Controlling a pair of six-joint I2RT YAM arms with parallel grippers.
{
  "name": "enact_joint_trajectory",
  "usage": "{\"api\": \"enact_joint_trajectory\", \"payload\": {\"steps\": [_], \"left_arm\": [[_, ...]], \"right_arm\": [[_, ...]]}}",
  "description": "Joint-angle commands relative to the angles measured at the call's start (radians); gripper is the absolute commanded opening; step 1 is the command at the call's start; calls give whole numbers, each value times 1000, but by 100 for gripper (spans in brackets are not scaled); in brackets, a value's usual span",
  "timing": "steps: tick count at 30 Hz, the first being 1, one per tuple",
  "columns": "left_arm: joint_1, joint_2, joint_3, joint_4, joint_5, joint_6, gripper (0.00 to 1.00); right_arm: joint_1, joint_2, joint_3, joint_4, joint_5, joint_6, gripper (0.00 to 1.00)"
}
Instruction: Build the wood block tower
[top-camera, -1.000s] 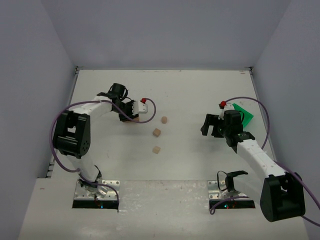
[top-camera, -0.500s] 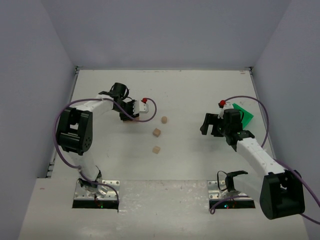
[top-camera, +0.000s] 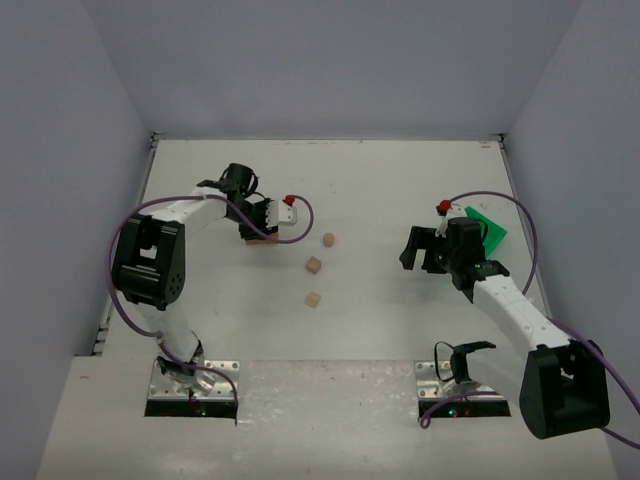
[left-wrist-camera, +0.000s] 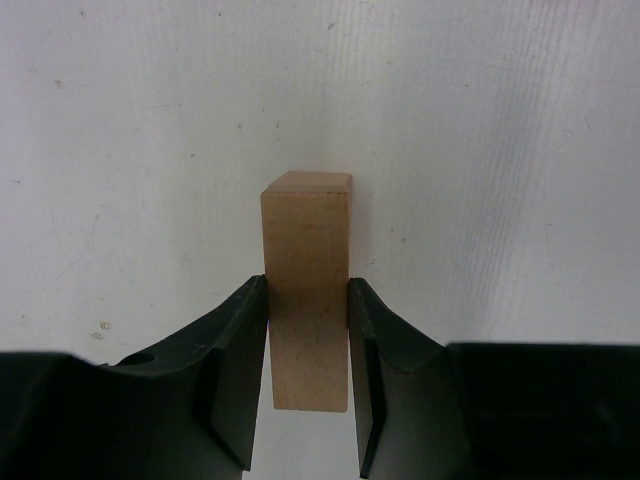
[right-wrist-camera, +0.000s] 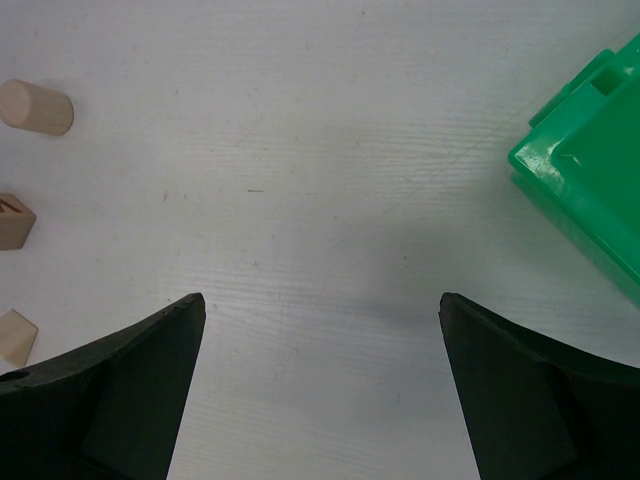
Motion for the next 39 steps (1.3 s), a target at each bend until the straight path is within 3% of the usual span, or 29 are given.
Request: {"api": "enact_joint_trajectory", "payload": {"steps": [1,39], "left_arm": [[20,-3,25,-4,32,32,11],[28,28,37,7,57,32,20]], "right_arm": [[2,-9,48,16,-2,-7,99],[1,-26,48,17,7,-7,99]]}}
